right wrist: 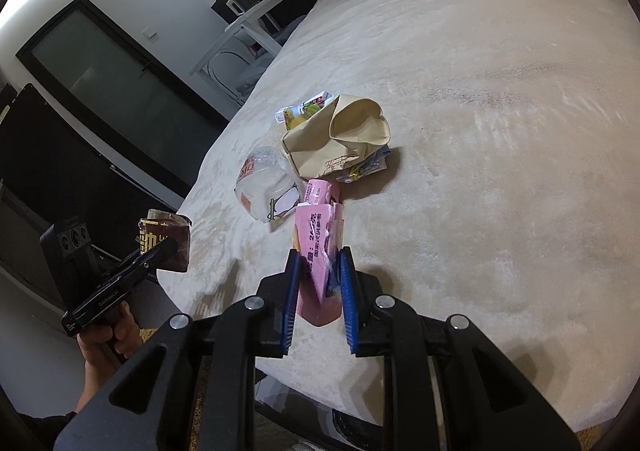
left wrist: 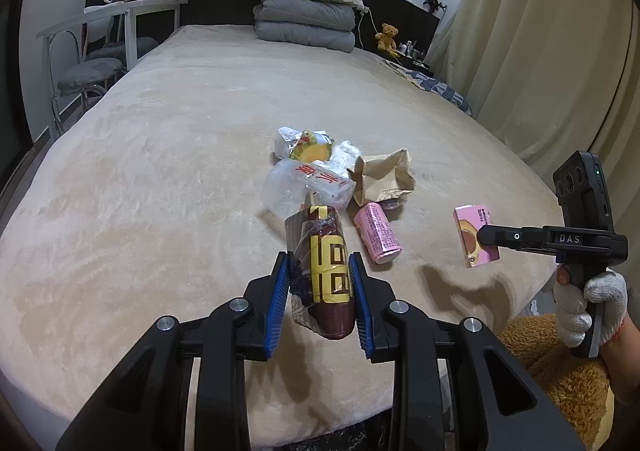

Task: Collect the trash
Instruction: 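Carry the bottle and pink packet down over the black bin with both tools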

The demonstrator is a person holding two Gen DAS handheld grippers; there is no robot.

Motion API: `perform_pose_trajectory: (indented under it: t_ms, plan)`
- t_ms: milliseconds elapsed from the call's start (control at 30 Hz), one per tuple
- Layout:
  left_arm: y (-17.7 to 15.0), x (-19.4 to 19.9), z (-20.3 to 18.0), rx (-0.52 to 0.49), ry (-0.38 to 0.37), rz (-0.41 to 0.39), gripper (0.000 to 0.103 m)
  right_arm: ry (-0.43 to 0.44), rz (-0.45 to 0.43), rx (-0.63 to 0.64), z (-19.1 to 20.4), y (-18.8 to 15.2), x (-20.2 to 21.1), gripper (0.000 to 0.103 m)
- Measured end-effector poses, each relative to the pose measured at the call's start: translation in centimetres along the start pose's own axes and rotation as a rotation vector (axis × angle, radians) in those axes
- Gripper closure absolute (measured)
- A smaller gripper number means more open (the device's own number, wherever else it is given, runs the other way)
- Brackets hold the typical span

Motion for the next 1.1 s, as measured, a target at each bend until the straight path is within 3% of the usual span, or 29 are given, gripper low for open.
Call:
perform_pose_trajectory:
  t_ms: [567, 1100]
  plan:
    - [-7.7, 2.7, -3.7, -0.015, -0.087, -0.014, 0.075, -0.054, -0.067, 0.017, 3.2, -6.1, 3.1, 0.081]
    - [-14.1, 3.3, -5.2, 0.008, -0.117, 0.062, 0.075, -0.052, -0.030, 0.022, 5.8, -11.4, 3.1, 0.081]
Point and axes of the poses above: each gripper's, at about its wrist camera, not at the fingertips, and x roughly against the way its jaws point, z to its left, y to its top, the point moved 7 cm from there along -x, roughly the way its jaws point, and after that the axes turned 14 degrees about x, right-handed, at the moved point
